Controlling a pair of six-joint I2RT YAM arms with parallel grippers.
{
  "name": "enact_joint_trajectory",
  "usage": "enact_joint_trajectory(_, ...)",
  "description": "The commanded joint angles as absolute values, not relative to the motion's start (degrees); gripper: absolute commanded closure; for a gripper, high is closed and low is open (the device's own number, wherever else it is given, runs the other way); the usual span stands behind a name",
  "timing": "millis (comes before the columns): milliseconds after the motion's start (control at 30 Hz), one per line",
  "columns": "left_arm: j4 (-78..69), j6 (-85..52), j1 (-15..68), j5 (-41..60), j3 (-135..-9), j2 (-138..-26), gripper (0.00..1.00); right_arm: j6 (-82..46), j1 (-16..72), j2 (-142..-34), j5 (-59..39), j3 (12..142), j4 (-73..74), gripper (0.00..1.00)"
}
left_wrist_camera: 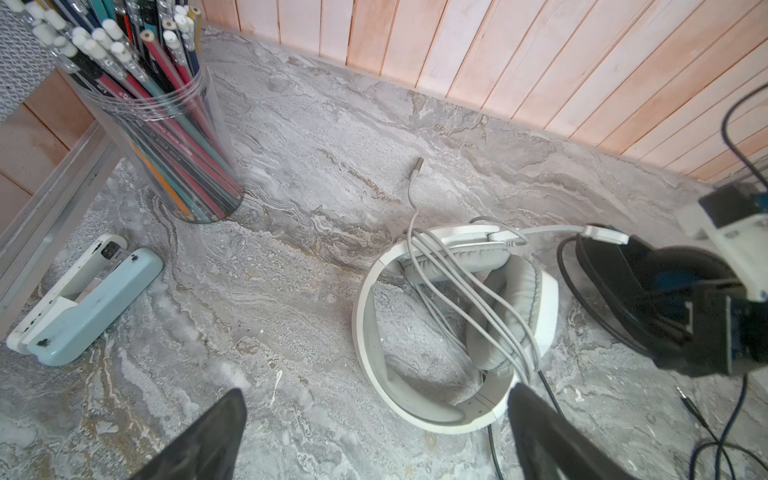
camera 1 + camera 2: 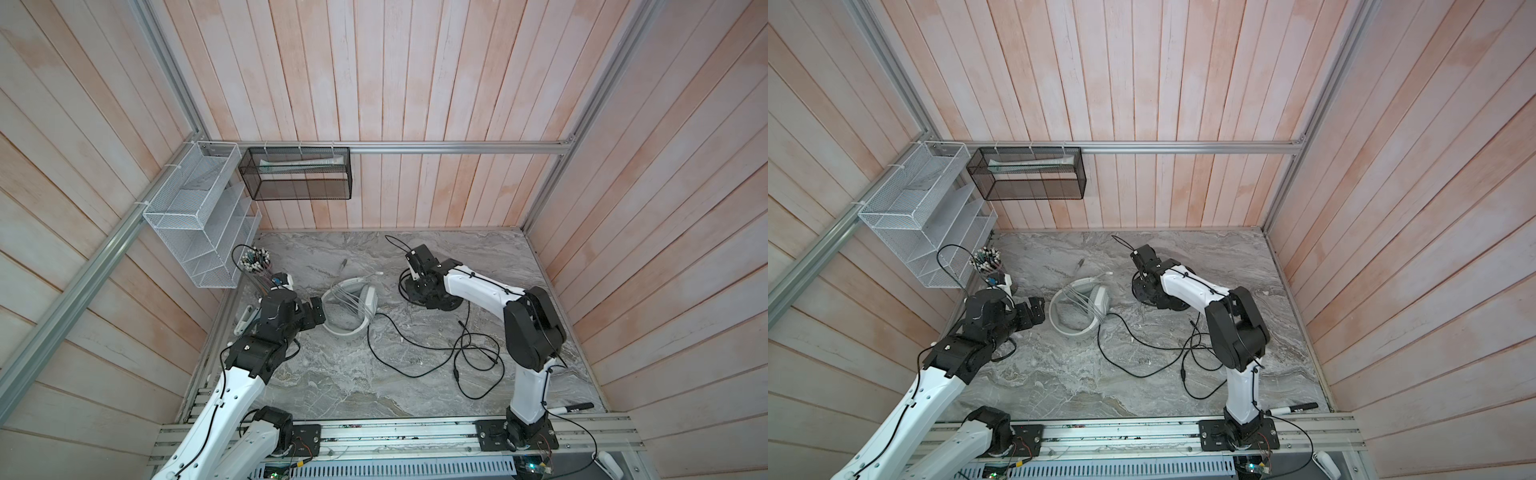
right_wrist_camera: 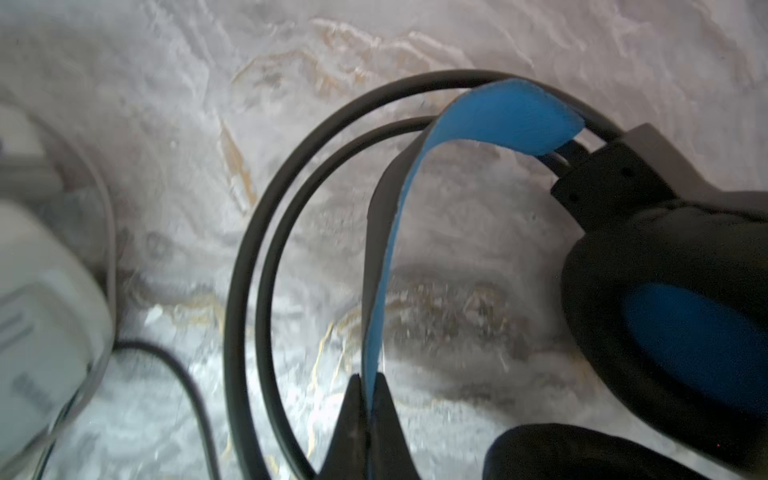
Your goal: Wrap the headphones
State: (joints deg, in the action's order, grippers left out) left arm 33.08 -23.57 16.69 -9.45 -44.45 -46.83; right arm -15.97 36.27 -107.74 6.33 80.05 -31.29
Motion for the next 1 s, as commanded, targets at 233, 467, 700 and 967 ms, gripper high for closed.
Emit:
enact_joint_trajectory(233, 36.42, -27.71, 17.05, -6.68, -47.98, -46.10, 0.01, -17.12, 42.85, -93.25, 6.08, 58.78, -23.11, 0.99)
enact_joint_trajectory(467, 40.35, -30.44, 17.13, -1.12, -49.99, -46.99, 0.01, -19.08, 45.89, -89.55, 5.86, 53.25, -21.36, 0.94)
enact_joint_trajectory(700, 40.85, -33.91, 20.25, 4.12, -50.10, -49.11, 0.02, -19.57, 46.05, -85.96, 6.09, 51.24, -21.38, 0.68)
enact_joint_trajectory(967, 43.99, -42.20, 35.04, -3.60, -56.59, -54.11, 0.01, -23.92, 46.24, -69.53, 16.52, 48.96, -19.20, 0.20)
